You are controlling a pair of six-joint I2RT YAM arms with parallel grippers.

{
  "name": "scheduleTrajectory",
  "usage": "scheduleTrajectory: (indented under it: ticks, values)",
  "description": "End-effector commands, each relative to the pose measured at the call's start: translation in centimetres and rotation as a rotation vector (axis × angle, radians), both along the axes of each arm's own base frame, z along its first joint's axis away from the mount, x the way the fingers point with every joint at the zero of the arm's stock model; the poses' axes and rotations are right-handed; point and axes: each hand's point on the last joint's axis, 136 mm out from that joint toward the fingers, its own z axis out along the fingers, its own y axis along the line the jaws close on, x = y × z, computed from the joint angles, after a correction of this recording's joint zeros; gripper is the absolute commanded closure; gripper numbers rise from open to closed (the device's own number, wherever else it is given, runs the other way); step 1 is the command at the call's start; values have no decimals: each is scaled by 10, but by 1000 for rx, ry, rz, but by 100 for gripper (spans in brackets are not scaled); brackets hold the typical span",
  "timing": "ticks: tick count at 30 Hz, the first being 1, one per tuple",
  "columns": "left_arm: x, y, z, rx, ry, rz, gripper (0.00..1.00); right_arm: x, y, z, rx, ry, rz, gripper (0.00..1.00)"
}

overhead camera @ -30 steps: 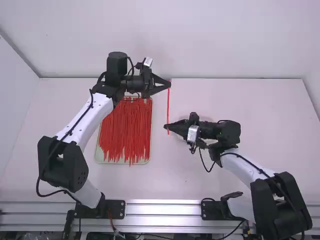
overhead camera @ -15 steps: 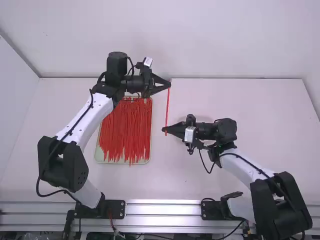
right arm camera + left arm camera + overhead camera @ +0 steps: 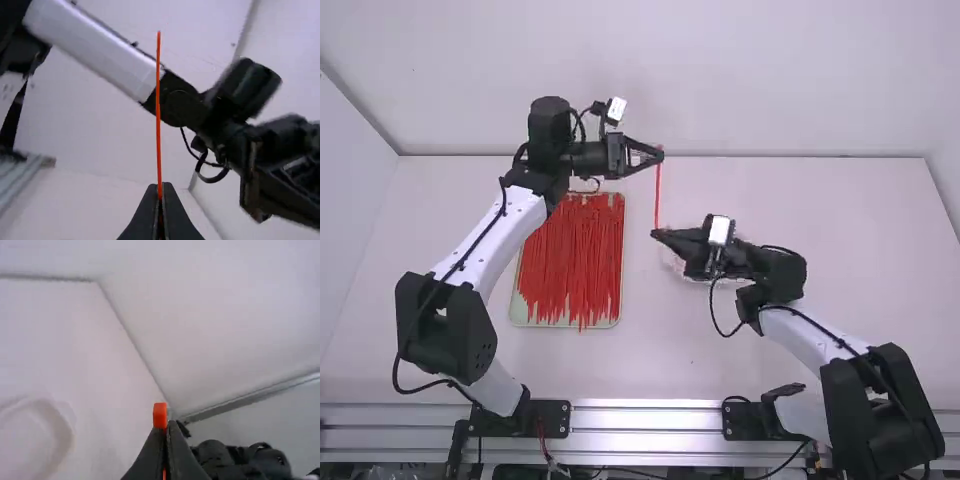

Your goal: Fasten the cable tie

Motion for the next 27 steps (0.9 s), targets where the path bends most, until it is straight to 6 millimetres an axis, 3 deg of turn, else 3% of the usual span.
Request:
scheduleTrajectory:
  ticks: [1,7,12,23,27]
  values:
    - [0,-3,6,28,-214,-30,98,8,-4,7,96,275,45,100]
    - [-19,-7,21,21,-526,-151,98,7,-5,9,139,480,128,100]
    - [-26,-7,20,35,-696,-198,98,7,-4,9,169,633,186,100]
    - [-44,-6,5,38,-862,-300,98,11,23,-4,106,868,249,100]
    - [-46,5,-1,38,-952,-319,99,12,23,-4,113,925,264,100]
